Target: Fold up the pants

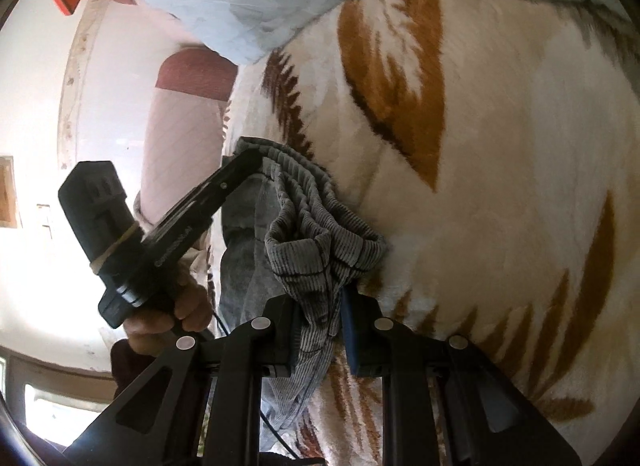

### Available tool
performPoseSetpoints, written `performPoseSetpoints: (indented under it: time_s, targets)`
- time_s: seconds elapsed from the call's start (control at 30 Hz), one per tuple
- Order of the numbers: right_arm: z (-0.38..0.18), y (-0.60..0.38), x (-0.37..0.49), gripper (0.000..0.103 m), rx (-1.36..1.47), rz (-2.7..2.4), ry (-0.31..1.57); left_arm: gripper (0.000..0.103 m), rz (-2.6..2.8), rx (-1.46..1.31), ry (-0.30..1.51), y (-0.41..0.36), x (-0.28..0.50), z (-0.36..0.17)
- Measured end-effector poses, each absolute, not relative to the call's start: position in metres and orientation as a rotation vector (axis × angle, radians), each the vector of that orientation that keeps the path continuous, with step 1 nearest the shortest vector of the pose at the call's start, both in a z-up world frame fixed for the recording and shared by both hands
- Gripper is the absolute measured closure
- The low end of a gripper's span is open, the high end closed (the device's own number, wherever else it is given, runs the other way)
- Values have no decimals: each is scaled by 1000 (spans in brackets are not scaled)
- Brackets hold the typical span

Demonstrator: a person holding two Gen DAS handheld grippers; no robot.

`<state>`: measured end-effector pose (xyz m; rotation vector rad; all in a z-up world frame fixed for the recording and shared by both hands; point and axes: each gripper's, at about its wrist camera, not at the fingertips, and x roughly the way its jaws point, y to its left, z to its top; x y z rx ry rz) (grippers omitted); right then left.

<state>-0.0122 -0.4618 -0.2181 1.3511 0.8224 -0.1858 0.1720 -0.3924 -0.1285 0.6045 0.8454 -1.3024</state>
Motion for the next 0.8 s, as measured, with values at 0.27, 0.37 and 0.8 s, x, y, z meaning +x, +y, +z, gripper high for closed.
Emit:
performPoseSetpoints:
  time_s: [0.27, 0.37, 0.8]
  targets:
    - [-183, -445, -9, 87, 1262, -116, 729, 87, -1258, 514, 767, -340, 191, -81]
    - [-173, -438, -6, 88, 1247, -58, 703, 87, -1228, 497, 748, -318, 194, -68]
    - [-160, -357, 26, 87, 1154, 288, 805, 87, -1087, 480, 758, -215, 197, -72]
